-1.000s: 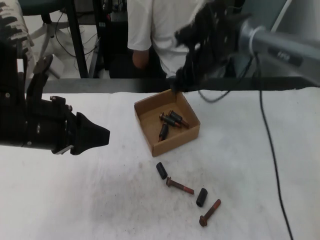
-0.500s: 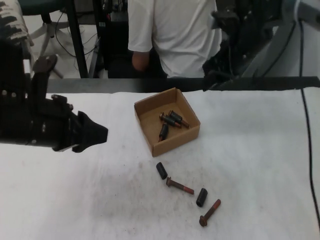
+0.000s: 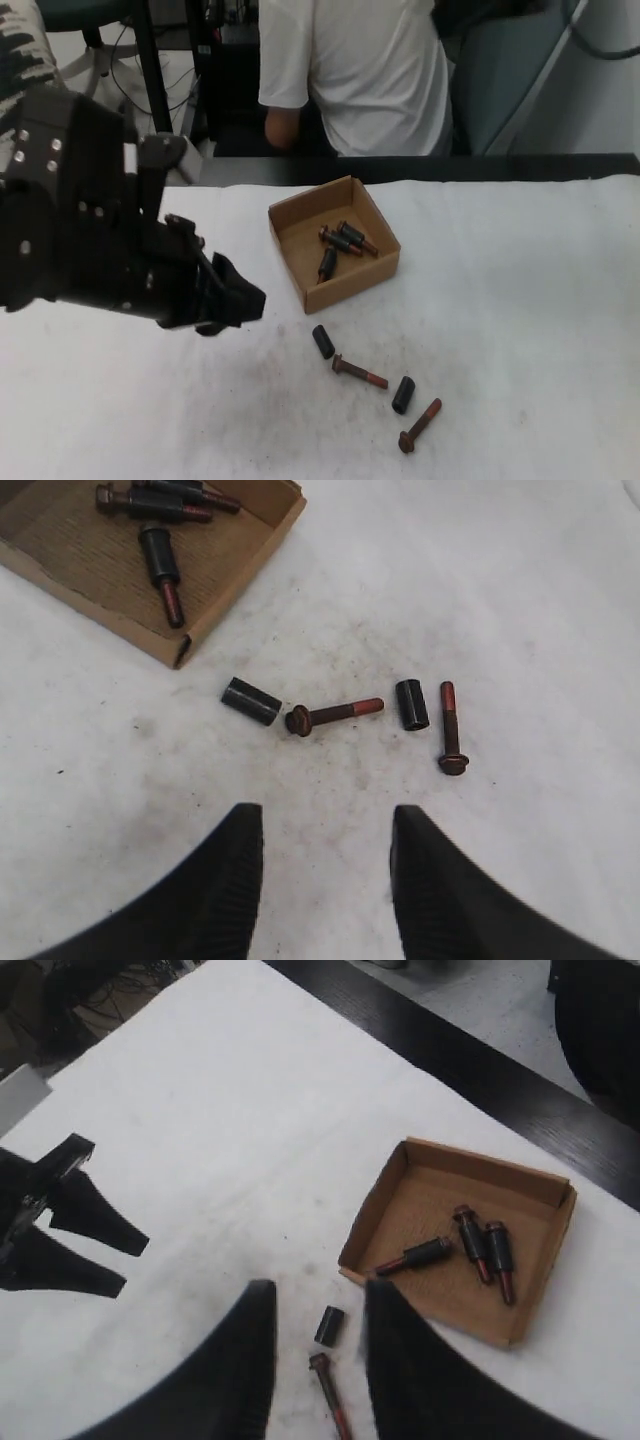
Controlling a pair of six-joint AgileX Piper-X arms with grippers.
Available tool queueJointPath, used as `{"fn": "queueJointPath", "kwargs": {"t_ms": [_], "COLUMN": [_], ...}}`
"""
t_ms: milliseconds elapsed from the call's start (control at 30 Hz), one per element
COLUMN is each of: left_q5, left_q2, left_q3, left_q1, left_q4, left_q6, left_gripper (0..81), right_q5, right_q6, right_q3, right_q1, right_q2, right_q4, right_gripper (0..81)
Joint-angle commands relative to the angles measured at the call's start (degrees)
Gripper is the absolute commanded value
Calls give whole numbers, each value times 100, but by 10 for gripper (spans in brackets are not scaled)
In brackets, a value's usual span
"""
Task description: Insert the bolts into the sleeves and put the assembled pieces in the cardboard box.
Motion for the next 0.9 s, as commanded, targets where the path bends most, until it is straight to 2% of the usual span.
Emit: {"fn": "queueJointPath", "kwargs": {"t_ms": [0, 167, 367, 500, 567, 733, 867], "left_q5": [-52, 54, -169, -169, -169, -266, -294], "left_q2": [119, 157, 157, 157, 157, 286, 550], "left_q3": [-67, -132, -475, -628, -633, -633, -633], "left_q1": [-83, -360, -551, -551, -551, -551, -551], "left_q4": [363, 497, 582, 702, 780, 1003, 1047], "left_q6": [-83, 79, 116, 116, 116, 289, 287], "left_gripper": [389, 389, 389, 389, 389, 389, 389], "right_q5": [254, 237, 716, 716, 743, 1167, 1180], "right_q6": [-243, -212, 70, 770, 1014, 1047, 1047], "right_q3": [-2, 498, 1929, 2592, 2766, 2931, 2927], "right_q1": [-10, 121, 323, 327, 327, 416, 653], "right_q2": [-226, -266, -266, -266, -266, -256, -251], "right_q4": [879, 918, 148, -766, -1089, -1107, -1160], "right_gripper": [288, 288, 288, 288, 288, 288, 288]}}
